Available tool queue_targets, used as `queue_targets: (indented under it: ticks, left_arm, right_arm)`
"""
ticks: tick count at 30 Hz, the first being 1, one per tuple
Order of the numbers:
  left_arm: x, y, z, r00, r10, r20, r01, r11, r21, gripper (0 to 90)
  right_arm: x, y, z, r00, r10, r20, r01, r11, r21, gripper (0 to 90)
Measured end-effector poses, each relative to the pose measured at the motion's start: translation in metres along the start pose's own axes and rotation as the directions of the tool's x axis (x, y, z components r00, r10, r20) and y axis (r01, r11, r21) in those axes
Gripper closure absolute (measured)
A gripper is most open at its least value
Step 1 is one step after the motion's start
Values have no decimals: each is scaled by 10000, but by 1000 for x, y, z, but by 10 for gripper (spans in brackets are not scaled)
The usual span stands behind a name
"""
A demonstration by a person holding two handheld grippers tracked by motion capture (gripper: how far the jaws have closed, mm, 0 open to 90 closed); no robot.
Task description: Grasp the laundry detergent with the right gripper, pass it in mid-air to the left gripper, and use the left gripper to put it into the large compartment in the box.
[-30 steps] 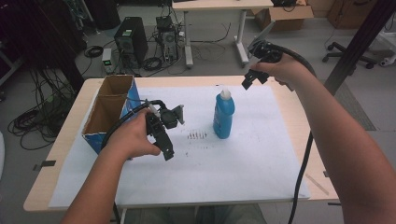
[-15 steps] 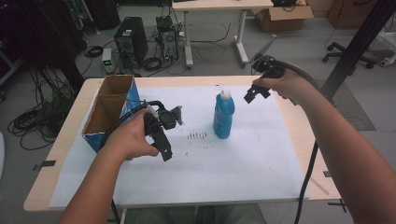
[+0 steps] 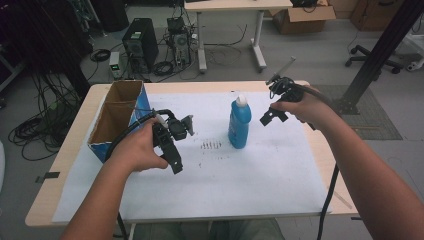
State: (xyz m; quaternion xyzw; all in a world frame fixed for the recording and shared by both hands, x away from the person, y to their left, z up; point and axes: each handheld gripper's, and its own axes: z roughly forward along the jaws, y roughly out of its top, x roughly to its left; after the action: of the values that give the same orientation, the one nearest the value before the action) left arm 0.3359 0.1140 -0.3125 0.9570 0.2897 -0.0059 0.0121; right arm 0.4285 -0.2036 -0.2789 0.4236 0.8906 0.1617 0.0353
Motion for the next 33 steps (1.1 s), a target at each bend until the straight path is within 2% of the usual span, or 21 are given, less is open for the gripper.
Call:
queue_targets:
  ticks: [6,17,24,33]
  left_arm:
    - [0,0,-1,9999,11,-136,-10,10000,8,2]
    - [-1,5,1,9998,109,-135,-107,9999,132,2]
    - [-2,6,2,9999,90,-142,-87,9998,178,2]
    - [-4,5,2,9998,148,-112,-146,9997,172,2]
  right_arm:
    - [-2,-8,9,9999,36,-111,-36,10000,-20,41]
    - [-5,-22,26,9992,11,-402,-19,9998,-191,41]
    - [-4,-31,43,9975,-64,-703,30,9988,-483,42]
    - [1,-35,57,9959,-109,-901,3,9930,-1178,41]
